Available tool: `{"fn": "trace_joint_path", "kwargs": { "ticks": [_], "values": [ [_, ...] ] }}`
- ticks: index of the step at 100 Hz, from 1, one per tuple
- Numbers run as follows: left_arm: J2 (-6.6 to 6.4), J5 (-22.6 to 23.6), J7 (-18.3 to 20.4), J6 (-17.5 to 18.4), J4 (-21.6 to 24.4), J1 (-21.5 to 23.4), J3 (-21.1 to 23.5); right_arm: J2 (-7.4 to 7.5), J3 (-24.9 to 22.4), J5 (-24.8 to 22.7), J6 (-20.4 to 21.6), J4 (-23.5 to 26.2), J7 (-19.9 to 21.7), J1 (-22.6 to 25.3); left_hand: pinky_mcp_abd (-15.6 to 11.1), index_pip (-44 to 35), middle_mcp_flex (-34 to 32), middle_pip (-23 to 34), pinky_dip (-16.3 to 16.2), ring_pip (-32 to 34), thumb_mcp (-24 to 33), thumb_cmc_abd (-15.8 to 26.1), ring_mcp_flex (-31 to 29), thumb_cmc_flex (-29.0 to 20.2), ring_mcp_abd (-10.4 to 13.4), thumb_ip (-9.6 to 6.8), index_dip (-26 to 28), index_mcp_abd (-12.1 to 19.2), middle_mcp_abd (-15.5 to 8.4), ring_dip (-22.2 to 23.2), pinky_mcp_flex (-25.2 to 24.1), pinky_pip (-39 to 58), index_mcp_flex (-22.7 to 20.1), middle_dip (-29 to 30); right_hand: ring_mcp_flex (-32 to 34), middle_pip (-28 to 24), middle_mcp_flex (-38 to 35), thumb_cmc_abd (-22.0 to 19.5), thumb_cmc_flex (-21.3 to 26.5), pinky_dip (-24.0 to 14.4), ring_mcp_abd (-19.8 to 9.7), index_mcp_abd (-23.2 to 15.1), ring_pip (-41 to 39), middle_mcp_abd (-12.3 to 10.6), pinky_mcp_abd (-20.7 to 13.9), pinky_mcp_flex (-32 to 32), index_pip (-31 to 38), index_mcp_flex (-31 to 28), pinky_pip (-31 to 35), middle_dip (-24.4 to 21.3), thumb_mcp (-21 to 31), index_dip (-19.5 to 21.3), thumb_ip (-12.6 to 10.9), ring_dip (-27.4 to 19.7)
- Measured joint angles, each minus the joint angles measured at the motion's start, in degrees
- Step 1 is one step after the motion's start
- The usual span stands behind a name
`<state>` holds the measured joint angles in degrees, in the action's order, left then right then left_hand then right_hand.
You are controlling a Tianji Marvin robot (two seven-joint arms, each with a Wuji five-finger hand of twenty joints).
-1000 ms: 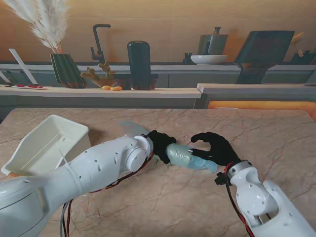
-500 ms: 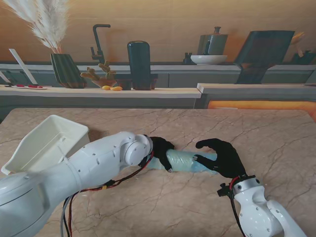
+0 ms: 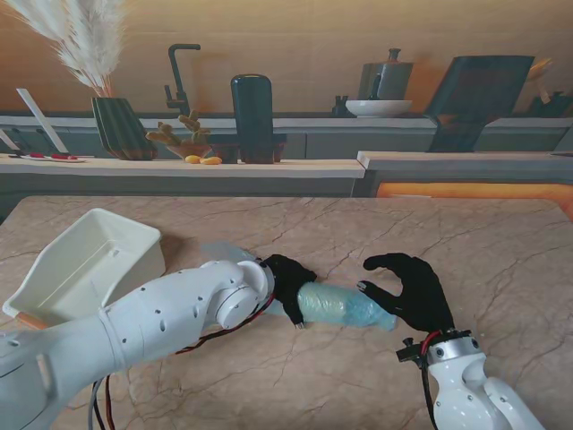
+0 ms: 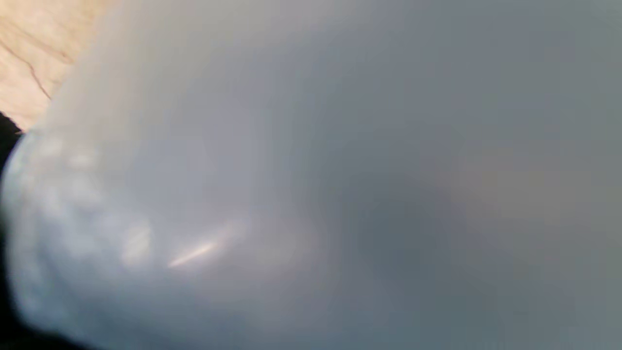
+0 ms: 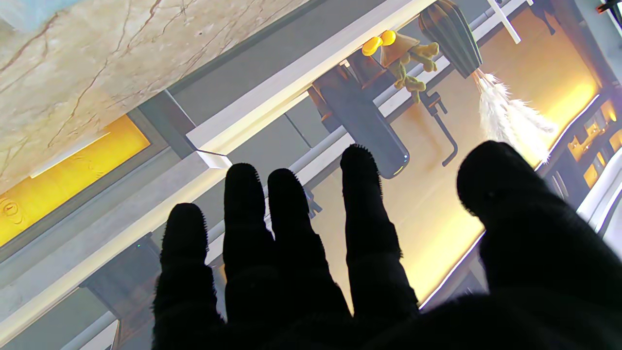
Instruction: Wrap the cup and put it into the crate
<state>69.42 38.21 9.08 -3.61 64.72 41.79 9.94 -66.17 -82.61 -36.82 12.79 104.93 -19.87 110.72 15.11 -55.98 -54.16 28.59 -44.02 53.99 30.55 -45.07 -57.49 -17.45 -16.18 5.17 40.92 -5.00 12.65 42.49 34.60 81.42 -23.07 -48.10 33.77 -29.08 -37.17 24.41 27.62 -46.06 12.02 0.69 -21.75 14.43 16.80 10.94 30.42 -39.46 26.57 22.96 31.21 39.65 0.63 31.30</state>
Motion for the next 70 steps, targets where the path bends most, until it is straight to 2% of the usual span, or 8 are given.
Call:
{"fn": "trace_joint_path", "kwargs": {
  "ticks": [9,21,29,33,37,46,59,70],
  "values": [
    [0.75,-0.37,-0.32,1.88,-1.77,-0.68,-0.36,-0.09,-0.02,0.00,0.10,0.04,-0.56,0.19,0.00,-1.13,-0.54,0.17,-0.88,1.44,0.00,-0.02,-0.82,0.93,0.02,-0.01,-0.79,0.00,-0.59,3.56,1.00,0.31,-0.53,-2.83,0.00,-0.19,-0.35,0.00,0.00,0.00,0.03,0.00,-0.06,0.00,0.21,0.00,0.02,-0.96,0.00,0.43,-0.03,0.28,0.00,0.04],
    [0.52,0.18,-0.79,2.17,-1.48,0.87,1.97,-0.16,0.11,-0.01,-0.03,0.05,-1.09,0.21,-0.06,-1.25,0.05,1.97,-5.44,4.25,0.00,-0.06,-0.75,0.89,0.34,-0.01,-0.11,-0.04,-0.65,10.02,1.11,1.15,-0.46,-8.44,0.00,-0.49,-0.64,-0.67,0.01,0.00,0.10,0.00,-0.68,0.01,0.24,0.01,0.02,-0.96,0.01,0.49,-0.12,0.29,0.00,0.11],
    [-1.00,4.47,-1.47,2.37,1.51,3.63,4.81,-0.19,0.21,0.19,-0.22,0.13,-1.09,0.20,-0.35,-0.22,1.23,2.95,-9.82,5.65,0.00,-0.03,0.65,0.31,0.80,0.12,1.96,-0.08,-0.65,14.18,-1.25,1.46,-0.03,-11.18,0.00,-0.49,-0.64,-0.68,0.01,0.00,0.13,0.00,-0.71,0.02,0.25,0.01,0.02,-0.96,0.01,0.49,-0.12,0.29,0.00,0.30],
    [-1.97,7.70,-2.59,3.39,3.07,5.11,6.05,-0.21,0.26,0.33,-0.30,0.18,-1.09,0.20,-0.43,0.17,1.23,2.99,-10.70,6.04,0.00,-0.02,0.71,0.29,0.92,0.15,3.04,-0.08,-0.65,14.89,-1.94,1.55,-0.03,-12.20,0.00,-0.49,-0.64,-1.86,0.01,0.00,0.14,0.00,-0.73,0.04,0.26,0.02,0.02,-0.96,0.01,0.50,-0.41,0.29,0.00,0.35],
    [-2.86,10.13,-3.89,4.86,4.34,6.61,7.51,-0.23,0.31,0.47,-0.35,0.22,-1.10,0.20,-0.61,0.84,1.27,3.74,-11.36,7.17,0.00,-0.01,1.15,0.23,1.14,0.31,4.68,-0.08,-0.65,15.24,-2.36,1.60,-0.24,-12.50,0.00,-0.49,-0.64,-1.27,0.01,0.00,0.14,0.00,-0.77,0.06,0.27,0.06,0.02,-0.96,0.01,0.50,-0.57,0.29,0.00,0.52],
    [-4.05,10.84,-5.95,6.40,6.80,10.67,12.93,-0.35,0.37,0.54,-0.36,0.28,-1.53,0.20,-0.87,0.89,1.28,4.41,-11.83,7.95,0.00,-0.03,1.16,0.23,1.49,0.53,5.37,-0.08,-0.65,15.29,-2.42,1.73,-0.43,-12.51,0.00,-0.53,-1.20,-1.27,0.01,0.00,0.19,0.00,-1.40,0.08,0.27,0.07,0.02,-0.96,0.10,0.50,-0.58,0.29,0.00,0.63],
    [-5.57,11.88,-5.26,5.64,13.29,15.40,20.28,-0.47,0.39,0.49,-0.34,0.35,-2.27,0.27,-0.87,0.92,1.29,4.63,-11.86,8.00,0.00,-0.03,1.16,0.23,1.50,0.54,5.42,-0.15,-0.63,15.29,-2.42,1.74,-0.43,-12.51,0.00,-0.89,-1.23,-1.27,0.01,0.00,0.29,0.00,-1.45,0.11,0.29,0.10,0.02,-0.96,0.12,0.50,-0.95,0.29,0.00,0.65],
    [-6.45,13.90,-1.65,5.43,19.90,18.39,26.81,-0.56,0.35,0.50,-0.38,0.45,-2.65,0.45,-0.87,0.92,1.29,4.63,-11.86,8.01,0.00,-0.03,1.16,0.23,1.52,0.56,5.44,-0.17,-0.63,15.29,-2.42,1.75,-0.43,-12.51,0.00,-0.90,-1.24,-1.28,0.06,0.00,0.49,0.00,-1.48,0.18,0.29,0.10,0.02,-0.96,0.18,0.50,-1.13,0.29,-0.61,0.66]
  ]
}}
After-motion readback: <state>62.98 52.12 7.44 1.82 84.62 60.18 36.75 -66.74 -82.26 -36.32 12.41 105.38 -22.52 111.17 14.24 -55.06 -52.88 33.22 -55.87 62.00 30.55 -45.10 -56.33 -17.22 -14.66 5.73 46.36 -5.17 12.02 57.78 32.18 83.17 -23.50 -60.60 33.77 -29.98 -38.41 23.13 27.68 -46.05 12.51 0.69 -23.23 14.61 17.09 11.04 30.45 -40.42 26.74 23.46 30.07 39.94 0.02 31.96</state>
